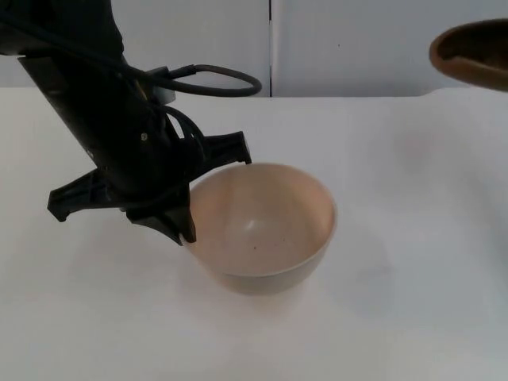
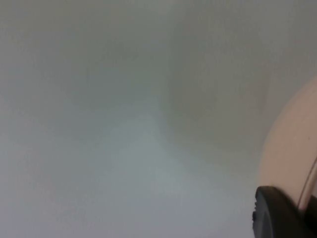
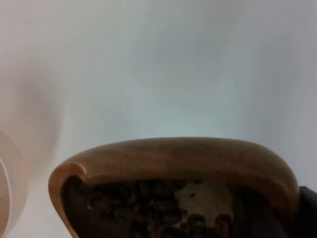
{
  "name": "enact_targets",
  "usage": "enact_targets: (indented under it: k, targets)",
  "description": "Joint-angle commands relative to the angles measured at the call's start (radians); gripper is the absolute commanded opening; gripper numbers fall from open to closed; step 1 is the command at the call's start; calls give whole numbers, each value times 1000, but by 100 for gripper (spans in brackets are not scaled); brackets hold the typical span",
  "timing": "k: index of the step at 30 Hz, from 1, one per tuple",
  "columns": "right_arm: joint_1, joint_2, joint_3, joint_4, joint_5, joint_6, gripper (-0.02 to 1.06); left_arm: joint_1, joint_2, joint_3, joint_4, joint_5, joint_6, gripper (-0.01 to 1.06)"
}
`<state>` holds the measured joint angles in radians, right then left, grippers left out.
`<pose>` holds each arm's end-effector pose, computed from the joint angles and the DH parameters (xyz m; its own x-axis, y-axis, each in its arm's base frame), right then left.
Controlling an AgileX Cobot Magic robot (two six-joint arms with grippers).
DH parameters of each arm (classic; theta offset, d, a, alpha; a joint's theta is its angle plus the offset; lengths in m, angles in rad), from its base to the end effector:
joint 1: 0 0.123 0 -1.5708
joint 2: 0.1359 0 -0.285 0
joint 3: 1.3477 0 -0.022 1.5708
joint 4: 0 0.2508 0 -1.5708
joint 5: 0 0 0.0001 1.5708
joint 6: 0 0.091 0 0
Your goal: Pick up the bowl with the left hand and pour the coffee beans from the cup into the bowl with the right hand.
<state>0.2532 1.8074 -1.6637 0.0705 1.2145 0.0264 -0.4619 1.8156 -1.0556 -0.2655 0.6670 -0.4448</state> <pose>0.3685 0.1015 0.3095 -0.9372 -0.1899 -0.2925 -0.2214 0.9721 0.0781 0.2957 -0.1637 0.1614 -0.9778 -0.1849 -0.0989 -0.1518 0.9495 -0.2745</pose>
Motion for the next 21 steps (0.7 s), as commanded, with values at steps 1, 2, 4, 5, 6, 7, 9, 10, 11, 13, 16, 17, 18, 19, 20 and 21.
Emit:
enact_targets:
  k: [1, 2, 4, 5, 6, 7, 9, 10, 11, 13, 16, 17, 18, 19, 20, 21]
  targets:
    - [35, -12, -6, -25, 7, -8, 0, -6, -2, -4, -9, -1, -7, 0]
    - [58, -12, -6, -38, 7, -6, 0, -6, -2, -4, -9, -1, -7, 0]
    - [82, -12, -6, -50, 7, -2, 0, -6, -2, -4, -9, -1, -7, 0]
    - [107, -12, -6, -64, 7, 10, 0, -6, -2, -4, -9, -1, -7, 0]
    - [128, -12, -8, -78, 7, 20, 0, -6, -2, -4, -9, -1, -7, 0]
    - [155, -12, -8, -91, 7, 28, 0, -6, -2, -4, -9, -1, -7, 0]
    - [195, -12, -8, -107, 7, 40, 0, -6, -2, -4, -9, -1, -7, 0]
    - [219, -12, -8, -122, -2, 48, 0, -6, -2, -4, -9, -1, -7, 0]
    - [247, -12, -8, -143, -18, 63, 0, -6, -2, -4, -9, -1, -7, 0]
    - [274, -12, -8, -157, -34, 74, 0, -6, -2, -4, -9, -1, -7, 0]
    - [320, -12, -8, -176, -57, 90, 0, -6, -2, -4, -12, -1, -7, 0]
    - [354, -12, -8, -179, -70, 92, 0, -6, -2, -4, -12, -1, -7, 0]
    - [371, -12, -8, -179, -77, 92, 0, -6, -2, -4, -14, -1, -7, 0]
    - [392, -12, -8, -184, -85, 92, 0, -6, -2, -4, -14, -1, -7, 0]
    - [412, -12, -8, -199, -92, 94, 0, -6, -2, -4, -14, -1, -7, 0]
    - [412, -12, -8, -199, -92, 94, 0, -6, -2, -4, -14, -1, -7, 0]
